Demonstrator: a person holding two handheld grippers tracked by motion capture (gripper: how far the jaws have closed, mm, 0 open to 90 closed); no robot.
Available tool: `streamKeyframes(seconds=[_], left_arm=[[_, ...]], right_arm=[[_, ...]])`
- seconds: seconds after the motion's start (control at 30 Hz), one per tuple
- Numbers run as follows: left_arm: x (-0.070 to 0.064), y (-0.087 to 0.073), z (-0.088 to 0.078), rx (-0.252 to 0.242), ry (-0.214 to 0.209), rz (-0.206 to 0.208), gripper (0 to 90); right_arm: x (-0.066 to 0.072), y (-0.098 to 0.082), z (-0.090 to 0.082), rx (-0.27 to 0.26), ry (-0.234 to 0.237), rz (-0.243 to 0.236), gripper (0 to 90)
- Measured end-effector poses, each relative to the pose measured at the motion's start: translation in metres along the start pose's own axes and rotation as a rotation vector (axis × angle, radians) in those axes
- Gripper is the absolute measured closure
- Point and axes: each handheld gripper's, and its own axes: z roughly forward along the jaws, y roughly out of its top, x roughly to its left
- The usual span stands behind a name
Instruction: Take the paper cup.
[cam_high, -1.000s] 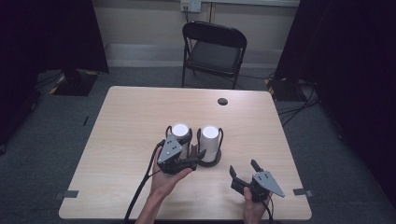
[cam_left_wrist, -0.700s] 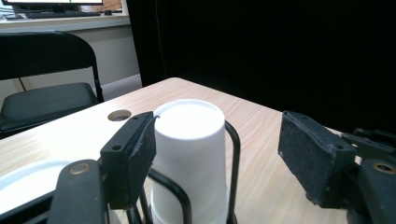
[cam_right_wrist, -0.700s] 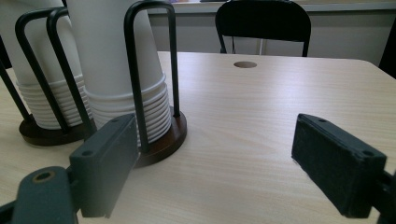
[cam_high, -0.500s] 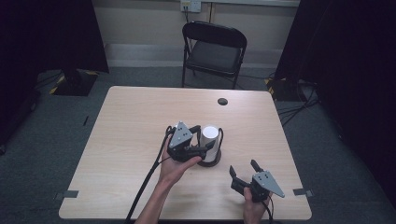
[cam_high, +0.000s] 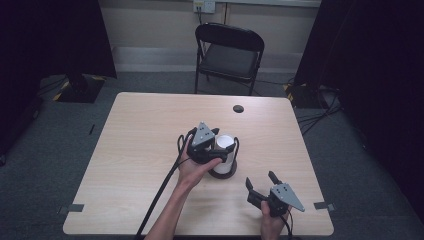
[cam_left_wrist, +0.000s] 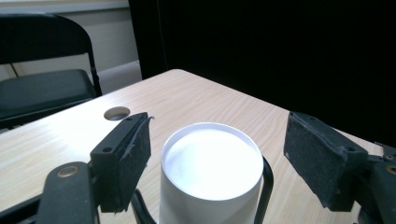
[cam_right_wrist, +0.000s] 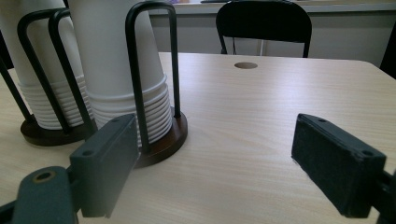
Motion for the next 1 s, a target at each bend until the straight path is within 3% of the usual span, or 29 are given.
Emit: streamKeyframes(seconds=[0.27, 0.43, 0.67, 1.0], left_arm=[[0.000, 0.001, 0.007, 0.037, 0.023, 0.014, 23.3], [0.001, -0.001, 0.012, 0.056, 0.009, -0.002, 24.4], [0.001, -0.003, 0.016, 0.075, 0.022, 0.013, 27.0], [-0.001, -0.004, 0.019, 0.083, 0.035, 0.035, 34.9]], right_arm=[[0.000, 0.000, 0.000, 0.001, 0.003, 0.000, 14.2], [0.000, 0.000, 0.000, -0.003, 0.004, 0.002, 14.3], [0.000, 0.000, 0.000, -0.004, 0.006, 0.001, 14.3], [0.000, 0.000, 0.000, -0.005, 0.012, 0.002, 14.3]])
